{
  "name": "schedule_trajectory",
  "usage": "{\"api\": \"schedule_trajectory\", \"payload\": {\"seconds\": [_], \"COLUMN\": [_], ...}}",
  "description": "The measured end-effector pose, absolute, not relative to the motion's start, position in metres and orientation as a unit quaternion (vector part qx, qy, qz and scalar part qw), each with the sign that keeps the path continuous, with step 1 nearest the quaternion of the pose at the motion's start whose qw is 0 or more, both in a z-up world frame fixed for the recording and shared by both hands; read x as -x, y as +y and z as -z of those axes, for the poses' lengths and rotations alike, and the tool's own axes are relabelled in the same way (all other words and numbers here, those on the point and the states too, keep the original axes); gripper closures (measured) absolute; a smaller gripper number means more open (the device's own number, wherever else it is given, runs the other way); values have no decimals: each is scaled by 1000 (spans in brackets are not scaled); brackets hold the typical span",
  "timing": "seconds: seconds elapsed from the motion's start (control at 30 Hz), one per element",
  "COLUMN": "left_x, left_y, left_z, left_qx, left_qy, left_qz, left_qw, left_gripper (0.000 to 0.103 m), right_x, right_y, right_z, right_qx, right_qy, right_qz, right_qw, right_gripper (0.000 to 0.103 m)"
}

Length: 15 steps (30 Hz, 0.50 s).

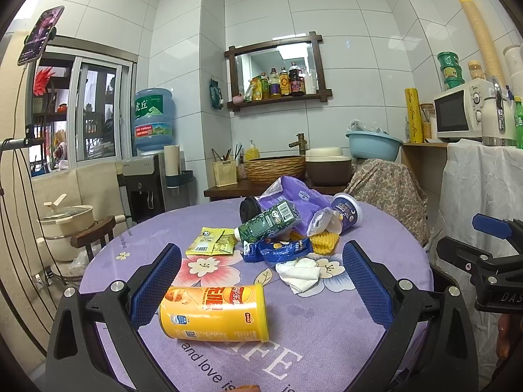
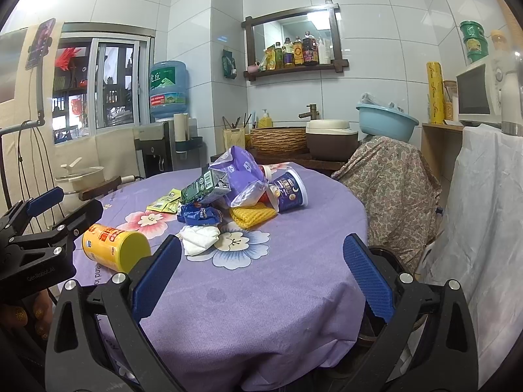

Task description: Collect trash

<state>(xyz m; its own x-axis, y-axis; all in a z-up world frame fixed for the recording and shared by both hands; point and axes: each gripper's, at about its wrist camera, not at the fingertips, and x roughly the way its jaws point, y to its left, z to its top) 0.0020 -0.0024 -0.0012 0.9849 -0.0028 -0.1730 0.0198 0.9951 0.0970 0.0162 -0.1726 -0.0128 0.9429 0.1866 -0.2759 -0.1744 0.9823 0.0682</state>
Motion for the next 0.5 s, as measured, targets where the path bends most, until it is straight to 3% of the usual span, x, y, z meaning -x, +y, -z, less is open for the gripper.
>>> {"api": "schedule_trajectory", "payload": {"seconds": [0.5], "left_x": [-13], "left_y": [34], "left_z": [4], "left_qx": [-40], "left_qy": [115], "left_qz": [-47], "left_qw": [992], "left_gripper": [5], "right_x": [-46], "right_y": [-146], "right_z": [28], "right_qx": [16], "right_qy": [218], "right_qz": [-180], "right_qw": [959], "right_gripper": [5]}}
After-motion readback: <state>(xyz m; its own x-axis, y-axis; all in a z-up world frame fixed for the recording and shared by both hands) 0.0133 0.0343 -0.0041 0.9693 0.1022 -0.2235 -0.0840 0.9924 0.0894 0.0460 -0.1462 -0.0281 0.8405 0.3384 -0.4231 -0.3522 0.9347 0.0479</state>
